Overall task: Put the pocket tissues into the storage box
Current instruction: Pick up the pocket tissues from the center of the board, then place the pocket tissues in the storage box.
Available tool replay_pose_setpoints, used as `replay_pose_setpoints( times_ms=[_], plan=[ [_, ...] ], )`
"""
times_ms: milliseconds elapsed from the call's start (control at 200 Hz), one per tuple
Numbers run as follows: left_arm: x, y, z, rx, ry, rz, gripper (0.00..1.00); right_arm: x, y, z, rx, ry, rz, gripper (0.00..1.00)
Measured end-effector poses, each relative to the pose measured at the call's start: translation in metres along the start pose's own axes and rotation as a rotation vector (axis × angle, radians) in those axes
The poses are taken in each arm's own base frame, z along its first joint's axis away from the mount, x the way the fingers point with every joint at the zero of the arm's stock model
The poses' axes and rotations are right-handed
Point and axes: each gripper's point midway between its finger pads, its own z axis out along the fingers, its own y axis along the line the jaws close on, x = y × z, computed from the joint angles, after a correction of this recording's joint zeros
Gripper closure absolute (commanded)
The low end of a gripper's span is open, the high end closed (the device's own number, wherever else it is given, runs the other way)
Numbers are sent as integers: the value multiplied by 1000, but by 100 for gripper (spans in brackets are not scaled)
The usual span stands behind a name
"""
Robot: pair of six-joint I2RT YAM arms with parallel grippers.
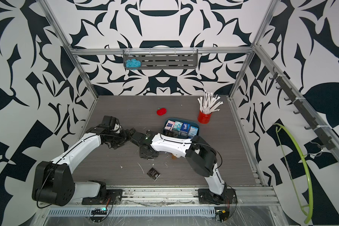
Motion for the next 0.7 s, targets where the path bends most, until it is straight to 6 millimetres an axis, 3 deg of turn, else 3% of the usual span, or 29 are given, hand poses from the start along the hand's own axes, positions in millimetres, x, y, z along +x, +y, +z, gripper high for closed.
replay_pose_setpoints(
  times_ms=[180, 430, 570, 700],
  plan=[
    [-5, -4, 9, 6, 25, -8, 20, -44, -31, -19, 4, -51, 55, 47],
    [-22, -17, 16, 31, 22, -20, 20, -98, -94, -44, 24, -108, 128, 47],
    [-31, -21, 22, 35, 22, -32, 20, -116, -132, -53, 45, -122, 159, 47],
    [-40, -25, 28, 38, 22, -44, 20, -121, -162, -52, 82, -109, 160, 47]
  ],
)
